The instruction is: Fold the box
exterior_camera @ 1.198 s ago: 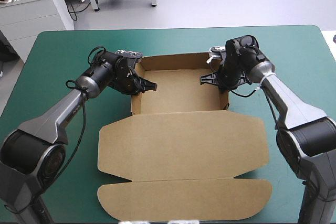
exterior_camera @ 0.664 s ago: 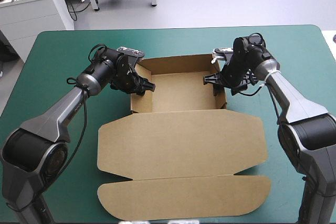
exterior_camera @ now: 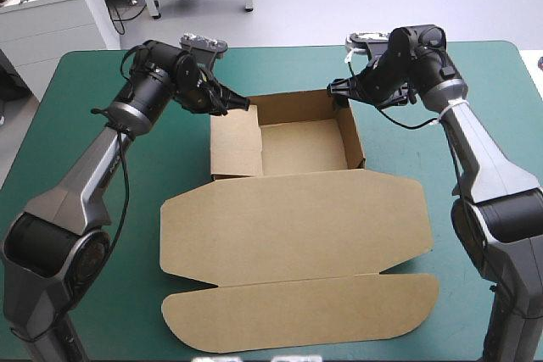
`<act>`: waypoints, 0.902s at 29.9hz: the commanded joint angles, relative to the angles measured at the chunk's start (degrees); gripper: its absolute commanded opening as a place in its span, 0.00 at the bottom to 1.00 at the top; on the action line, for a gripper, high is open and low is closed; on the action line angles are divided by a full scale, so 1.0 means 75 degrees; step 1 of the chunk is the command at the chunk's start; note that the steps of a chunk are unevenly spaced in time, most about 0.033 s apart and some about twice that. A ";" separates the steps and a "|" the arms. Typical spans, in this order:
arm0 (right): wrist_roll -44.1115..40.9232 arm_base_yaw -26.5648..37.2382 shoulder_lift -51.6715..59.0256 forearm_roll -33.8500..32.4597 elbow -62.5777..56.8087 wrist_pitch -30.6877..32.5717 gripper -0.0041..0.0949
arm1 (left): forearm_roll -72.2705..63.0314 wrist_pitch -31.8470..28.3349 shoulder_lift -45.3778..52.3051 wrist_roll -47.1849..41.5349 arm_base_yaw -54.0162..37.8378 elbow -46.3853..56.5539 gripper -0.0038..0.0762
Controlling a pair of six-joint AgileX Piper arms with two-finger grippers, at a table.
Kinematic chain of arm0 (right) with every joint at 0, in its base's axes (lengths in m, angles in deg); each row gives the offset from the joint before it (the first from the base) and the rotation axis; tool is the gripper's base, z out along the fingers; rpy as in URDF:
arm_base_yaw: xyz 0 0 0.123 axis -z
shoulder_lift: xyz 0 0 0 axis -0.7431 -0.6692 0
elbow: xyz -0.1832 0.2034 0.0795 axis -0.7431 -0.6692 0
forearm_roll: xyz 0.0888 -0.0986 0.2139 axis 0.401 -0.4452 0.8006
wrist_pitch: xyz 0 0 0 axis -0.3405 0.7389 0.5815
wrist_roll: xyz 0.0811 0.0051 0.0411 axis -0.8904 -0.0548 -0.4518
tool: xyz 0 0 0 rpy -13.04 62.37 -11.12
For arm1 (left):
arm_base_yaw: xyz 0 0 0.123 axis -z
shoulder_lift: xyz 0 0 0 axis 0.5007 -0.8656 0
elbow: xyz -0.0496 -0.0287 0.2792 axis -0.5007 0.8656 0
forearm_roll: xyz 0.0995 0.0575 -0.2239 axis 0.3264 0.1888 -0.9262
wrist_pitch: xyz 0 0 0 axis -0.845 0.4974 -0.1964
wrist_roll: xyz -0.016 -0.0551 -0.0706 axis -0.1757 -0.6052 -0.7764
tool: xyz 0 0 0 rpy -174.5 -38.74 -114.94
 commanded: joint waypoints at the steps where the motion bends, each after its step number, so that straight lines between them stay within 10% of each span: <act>1: -0.0048 0.0073 0.0690 -0.0015 0.0330 0.0144 0.89 | 0.0178 0.0529 0.0372 0.0142 -0.0025 -0.0990 0.05; 12: 0.0330 0.0019 0.2229 -0.0077 -0.1688 0.0042 0.89 | -0.0330 0.0868 0.2080 0.0511 -0.0014 -0.0542 0.04; 27: 0.0403 0.0019 0.1651 0.0091 -0.1846 -0.0393 0.89 | -0.0707 0.0642 0.6004 0.0713 -0.0014 0.3556 0.04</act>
